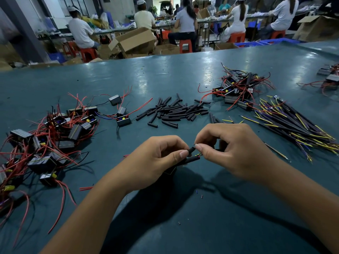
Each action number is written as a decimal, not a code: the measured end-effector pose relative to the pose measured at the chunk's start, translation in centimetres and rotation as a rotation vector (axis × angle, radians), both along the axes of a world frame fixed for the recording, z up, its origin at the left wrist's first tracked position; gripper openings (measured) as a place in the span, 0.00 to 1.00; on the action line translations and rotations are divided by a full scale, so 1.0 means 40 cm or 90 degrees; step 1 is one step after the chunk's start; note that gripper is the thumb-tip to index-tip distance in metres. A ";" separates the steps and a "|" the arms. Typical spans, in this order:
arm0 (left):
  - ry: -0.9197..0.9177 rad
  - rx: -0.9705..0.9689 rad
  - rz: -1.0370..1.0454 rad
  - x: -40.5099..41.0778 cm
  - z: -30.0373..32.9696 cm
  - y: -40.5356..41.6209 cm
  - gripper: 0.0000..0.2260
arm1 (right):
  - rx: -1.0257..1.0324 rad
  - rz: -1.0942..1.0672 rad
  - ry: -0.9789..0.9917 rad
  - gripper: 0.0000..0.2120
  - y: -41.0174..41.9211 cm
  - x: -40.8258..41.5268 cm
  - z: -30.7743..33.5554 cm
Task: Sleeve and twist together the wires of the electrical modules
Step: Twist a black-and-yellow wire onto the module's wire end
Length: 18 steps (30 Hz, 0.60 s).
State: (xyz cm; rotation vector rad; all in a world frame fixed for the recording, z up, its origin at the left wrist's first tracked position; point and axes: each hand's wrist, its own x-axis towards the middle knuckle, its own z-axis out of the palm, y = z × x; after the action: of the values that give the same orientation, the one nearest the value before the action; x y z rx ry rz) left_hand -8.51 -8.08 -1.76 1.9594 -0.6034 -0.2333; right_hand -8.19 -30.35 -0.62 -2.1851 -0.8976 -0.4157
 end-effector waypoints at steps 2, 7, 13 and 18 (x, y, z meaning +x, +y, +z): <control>-0.004 0.012 0.006 0.001 -0.002 0.002 0.07 | -0.013 -0.003 -0.009 0.03 -0.001 0.001 -0.002; 0.000 0.011 0.011 0.001 -0.010 -0.001 0.06 | -0.111 0.010 -0.059 0.02 -0.010 0.003 0.003; -0.015 0.003 0.023 0.003 -0.014 0.000 0.07 | -0.144 0.031 -0.067 0.03 -0.019 0.008 0.002; -0.024 0.007 0.020 0.002 -0.017 -0.002 0.07 | -0.158 0.030 -0.121 0.02 -0.013 0.004 -0.002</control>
State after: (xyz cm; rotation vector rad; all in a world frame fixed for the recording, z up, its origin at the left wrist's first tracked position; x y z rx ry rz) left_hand -8.43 -8.14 -2.45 1.9859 -0.5968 -0.1806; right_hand -8.04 -30.85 -0.69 -2.3720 -1.1541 -0.5204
